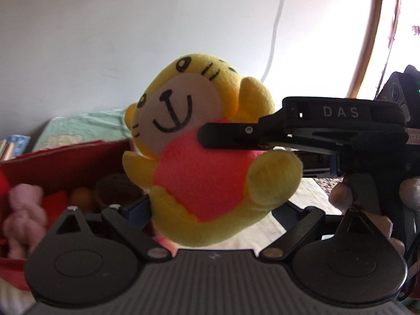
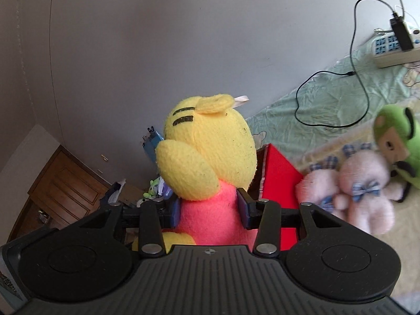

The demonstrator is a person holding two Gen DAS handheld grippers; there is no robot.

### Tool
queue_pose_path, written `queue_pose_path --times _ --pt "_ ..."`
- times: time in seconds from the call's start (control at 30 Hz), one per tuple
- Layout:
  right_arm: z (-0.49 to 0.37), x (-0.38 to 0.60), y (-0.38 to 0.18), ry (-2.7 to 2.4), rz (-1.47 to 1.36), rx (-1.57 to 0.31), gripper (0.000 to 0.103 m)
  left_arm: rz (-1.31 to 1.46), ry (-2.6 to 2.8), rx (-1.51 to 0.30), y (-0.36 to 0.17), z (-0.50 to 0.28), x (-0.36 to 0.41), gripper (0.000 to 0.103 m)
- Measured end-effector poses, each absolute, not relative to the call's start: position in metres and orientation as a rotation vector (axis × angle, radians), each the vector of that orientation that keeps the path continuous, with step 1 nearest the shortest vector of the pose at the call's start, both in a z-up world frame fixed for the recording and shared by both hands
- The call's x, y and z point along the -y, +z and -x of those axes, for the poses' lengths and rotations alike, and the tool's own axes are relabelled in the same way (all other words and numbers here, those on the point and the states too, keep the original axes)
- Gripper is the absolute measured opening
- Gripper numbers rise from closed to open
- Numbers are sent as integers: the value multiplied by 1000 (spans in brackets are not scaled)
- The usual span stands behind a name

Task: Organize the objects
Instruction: 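Carry the yellow tiger plush to the red box and lower it in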

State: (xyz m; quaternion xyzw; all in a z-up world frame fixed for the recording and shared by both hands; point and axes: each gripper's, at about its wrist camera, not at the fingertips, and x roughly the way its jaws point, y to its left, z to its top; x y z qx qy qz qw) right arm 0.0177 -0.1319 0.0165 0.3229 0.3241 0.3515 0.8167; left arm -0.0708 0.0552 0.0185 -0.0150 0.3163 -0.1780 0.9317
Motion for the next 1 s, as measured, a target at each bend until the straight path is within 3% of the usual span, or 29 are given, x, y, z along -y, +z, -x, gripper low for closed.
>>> queue_pose_path --times 0.2,0.5,1.0 --pt "-28 88 8 693 -682 -708 45 36 -343 -648 15 59 -107 87" --pt "-35 53 -10 561 -616 -769 45 58 -399 -704 -10 41 -158 87" --pt "-34 34 -20 408 -499 -771 50 127 -462 -813 -41 24 -172 88"
